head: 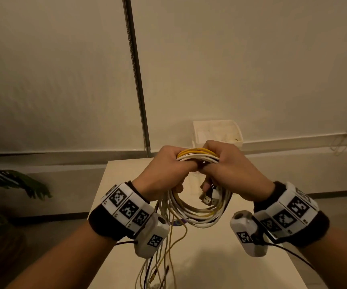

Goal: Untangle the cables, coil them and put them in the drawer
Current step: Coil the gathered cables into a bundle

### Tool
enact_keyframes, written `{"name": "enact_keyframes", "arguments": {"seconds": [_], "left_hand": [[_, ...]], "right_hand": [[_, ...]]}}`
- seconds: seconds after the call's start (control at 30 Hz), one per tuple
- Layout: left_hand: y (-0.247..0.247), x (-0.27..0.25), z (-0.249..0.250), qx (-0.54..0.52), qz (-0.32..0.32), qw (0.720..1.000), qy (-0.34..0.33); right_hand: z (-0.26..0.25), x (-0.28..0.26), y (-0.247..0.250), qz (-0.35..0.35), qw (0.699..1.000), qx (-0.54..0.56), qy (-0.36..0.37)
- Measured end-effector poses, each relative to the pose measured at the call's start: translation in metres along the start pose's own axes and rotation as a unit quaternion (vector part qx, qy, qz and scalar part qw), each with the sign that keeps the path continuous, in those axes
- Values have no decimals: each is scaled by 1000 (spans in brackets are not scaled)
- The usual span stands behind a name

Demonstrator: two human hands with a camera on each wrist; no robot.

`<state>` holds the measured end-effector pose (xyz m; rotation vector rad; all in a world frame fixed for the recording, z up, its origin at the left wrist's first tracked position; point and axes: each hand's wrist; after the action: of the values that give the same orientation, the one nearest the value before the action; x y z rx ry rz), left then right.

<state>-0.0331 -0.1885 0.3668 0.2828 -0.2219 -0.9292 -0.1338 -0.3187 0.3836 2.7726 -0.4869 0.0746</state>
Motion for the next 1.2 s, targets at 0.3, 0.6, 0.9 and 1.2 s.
{"name": "enact_keyframes", "arguments": {"seconds": [0.3, 0.6, 0.9, 1.2], "left_hand": [[-12, -18, -47, -222, -22, 974, 30], [-15, -12, -42, -238, -24, 969, -68], [-39, -24, -39, -311, 47, 947, -60], [-30, -25, -28, -251, 60, 962, -89]], "right_hand": [[20, 7, 1, 65, 984, 163, -23], [24, 0, -6, 140, 954, 266, 13], [32, -13, -7, 182, 931, 313, 57], [42, -24, 0, -27, 886, 461, 35]]}}
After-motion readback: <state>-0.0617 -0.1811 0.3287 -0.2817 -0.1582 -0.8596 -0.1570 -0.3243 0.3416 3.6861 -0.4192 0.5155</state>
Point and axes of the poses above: each hand's wrist, its own x-axis towards the middle knuckle, its own y-axis out of the back of the hand, z = x × y, and after that the axes turned 9 degrees about x, right-handed
